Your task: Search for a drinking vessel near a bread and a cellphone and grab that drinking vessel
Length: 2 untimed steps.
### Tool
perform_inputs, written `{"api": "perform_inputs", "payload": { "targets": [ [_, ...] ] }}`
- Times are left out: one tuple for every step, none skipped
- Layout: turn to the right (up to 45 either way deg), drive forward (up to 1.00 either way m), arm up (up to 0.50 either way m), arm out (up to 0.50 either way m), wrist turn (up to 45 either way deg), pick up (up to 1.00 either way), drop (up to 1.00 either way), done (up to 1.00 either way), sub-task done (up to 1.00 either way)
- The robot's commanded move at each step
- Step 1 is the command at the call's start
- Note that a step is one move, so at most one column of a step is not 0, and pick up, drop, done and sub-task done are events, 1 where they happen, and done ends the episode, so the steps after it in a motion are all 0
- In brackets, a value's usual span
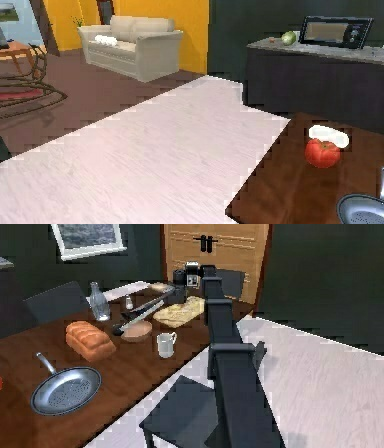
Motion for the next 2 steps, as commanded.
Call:
{"api": "perform_inputs", "payload": {
  "targets": [
    [0.0,0.00,0.00,0.00,45.0,0.00,0.00,0.00,0.00],
    [0.0,0.00,0.00,0.00,15.0,0.00,0.00,0.00,0.00]
  ]
}}
